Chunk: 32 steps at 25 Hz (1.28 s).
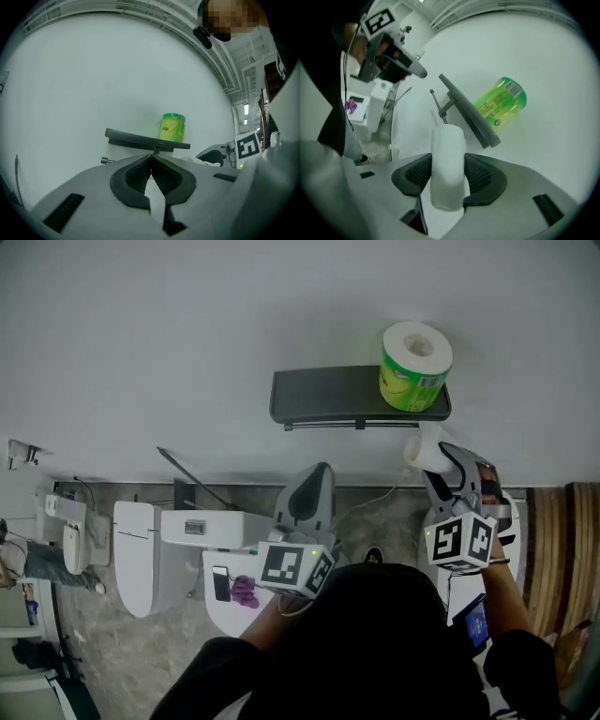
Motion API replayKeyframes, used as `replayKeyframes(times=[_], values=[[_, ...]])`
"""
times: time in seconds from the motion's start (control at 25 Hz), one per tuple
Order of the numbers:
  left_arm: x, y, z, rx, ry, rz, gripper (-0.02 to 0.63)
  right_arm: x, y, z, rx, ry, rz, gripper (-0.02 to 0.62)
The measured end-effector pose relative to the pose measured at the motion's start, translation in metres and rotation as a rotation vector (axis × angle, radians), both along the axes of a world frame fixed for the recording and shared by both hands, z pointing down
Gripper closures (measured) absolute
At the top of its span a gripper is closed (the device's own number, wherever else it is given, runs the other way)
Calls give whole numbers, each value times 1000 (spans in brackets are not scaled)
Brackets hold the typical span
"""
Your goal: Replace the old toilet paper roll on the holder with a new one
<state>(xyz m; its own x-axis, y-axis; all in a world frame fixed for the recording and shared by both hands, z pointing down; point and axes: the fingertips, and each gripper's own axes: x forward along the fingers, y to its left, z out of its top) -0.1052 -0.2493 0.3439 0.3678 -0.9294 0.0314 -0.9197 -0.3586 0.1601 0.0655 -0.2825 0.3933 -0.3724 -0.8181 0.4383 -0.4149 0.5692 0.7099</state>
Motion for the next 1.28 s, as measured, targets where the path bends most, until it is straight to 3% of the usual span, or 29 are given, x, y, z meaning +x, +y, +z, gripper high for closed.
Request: replayKeyframes(times=[0.28,0.44,0.64,0.72,0.92,1.28], values=[[-30,14,2,-12,-2,-73,583,-98,29,-65,-92,-385,-253,373],[-45,25,0,-14,-4,-111,583,-149,37,-122,-136,-707,-429,374],[-60,30,-2,-4,-21,-141,583,-180,8,-191,-59,-958,-486,373],[-62,32,-5,2,-34,-145,583,-183,-15,-207,-23,-1026,-434,374],[-66,34,-8,8,-26,-155,583,-189,-68,-186,-81,-1017,-206,374],[-63,24,-5,8,-26,-136,583,-188,-90,-164,-129,-965,-65,373]])
